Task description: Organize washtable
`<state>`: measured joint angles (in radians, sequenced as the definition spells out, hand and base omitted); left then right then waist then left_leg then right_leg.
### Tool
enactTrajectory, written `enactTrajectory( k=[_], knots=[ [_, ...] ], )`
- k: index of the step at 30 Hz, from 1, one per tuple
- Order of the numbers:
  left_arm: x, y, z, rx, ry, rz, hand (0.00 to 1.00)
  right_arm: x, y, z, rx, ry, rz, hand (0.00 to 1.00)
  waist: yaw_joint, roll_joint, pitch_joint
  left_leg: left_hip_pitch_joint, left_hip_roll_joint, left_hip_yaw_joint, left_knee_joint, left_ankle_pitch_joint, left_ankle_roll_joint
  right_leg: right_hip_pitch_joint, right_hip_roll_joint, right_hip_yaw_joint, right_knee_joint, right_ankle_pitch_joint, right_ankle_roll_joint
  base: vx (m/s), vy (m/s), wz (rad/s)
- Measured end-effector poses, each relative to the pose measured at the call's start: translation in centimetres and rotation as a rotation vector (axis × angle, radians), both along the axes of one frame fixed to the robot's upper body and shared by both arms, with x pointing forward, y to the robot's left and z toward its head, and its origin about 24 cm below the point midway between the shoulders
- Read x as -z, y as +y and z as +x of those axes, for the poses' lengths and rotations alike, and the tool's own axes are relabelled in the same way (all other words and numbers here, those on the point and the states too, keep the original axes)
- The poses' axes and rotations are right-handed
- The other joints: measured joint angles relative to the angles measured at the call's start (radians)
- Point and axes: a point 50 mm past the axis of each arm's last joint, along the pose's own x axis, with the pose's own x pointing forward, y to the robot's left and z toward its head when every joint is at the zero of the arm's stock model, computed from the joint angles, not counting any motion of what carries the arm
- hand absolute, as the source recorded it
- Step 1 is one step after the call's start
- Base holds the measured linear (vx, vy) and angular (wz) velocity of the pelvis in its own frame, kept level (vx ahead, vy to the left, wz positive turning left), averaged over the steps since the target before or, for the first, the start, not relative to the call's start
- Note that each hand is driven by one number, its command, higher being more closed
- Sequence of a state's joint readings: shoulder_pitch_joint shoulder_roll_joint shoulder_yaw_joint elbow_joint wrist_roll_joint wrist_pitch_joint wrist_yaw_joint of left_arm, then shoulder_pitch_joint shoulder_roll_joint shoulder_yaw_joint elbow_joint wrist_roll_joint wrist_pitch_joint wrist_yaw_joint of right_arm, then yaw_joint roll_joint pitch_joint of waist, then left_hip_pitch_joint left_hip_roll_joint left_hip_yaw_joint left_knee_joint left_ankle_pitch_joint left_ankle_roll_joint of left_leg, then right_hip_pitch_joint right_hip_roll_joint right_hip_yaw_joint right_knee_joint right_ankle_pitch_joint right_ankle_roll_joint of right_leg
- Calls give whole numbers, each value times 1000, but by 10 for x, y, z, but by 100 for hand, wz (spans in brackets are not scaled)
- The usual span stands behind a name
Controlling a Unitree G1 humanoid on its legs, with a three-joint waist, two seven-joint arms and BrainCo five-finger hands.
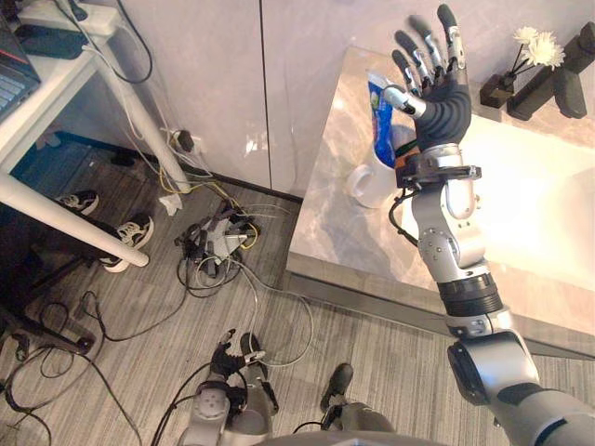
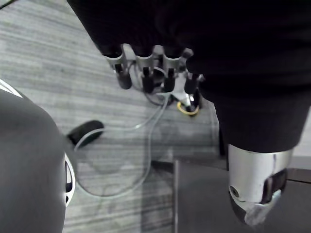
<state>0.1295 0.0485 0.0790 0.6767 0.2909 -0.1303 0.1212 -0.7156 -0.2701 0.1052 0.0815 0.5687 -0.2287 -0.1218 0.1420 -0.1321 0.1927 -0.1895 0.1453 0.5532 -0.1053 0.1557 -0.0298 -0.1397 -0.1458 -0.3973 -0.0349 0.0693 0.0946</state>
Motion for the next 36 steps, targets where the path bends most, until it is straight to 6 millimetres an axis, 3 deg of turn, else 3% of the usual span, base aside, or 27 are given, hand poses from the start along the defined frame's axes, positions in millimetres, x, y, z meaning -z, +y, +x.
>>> enactTrajectory(
  k=[9,20,23,30,36],
  knots=[
    [-2,2,1,-10,-10,1,0,-2,1,-3,-10,-16,9,0,-2,-6,3,2,-2,1,0,0,0,-1,0,0,8,0,0,0,0,0],
    [0,5,-2,-37,9,2,0,-2,0,-34,-66,-117,86,0,-26,-6,3,32,-7,15,0,-3,-1,20,-3,2,8,-2,2,1,-1,-3],
    [0,5,-2,-32,10,2,0,-11,-5,-43,-69,-179,118,0,-26,-6,3,36,-7,17,0,-5,-4,23,-3,2,8,-4,2,-2,-1,-1],
    [6,3,-8,7,51,12,0,-22,-27,-63,-9,-289,178,0,-49,1,-26,65,-19,15,0,-5,6,54,-14,-3,8,-8,3,2,7,2],
    [16,-2,-18,50,113,24,0,-19,-69,-89,165,-368,205,0,-73,19,-84,91,-25,15,0,-7,9,76,-19,-4,9,-8,4,-15,2,0]
  ],
)
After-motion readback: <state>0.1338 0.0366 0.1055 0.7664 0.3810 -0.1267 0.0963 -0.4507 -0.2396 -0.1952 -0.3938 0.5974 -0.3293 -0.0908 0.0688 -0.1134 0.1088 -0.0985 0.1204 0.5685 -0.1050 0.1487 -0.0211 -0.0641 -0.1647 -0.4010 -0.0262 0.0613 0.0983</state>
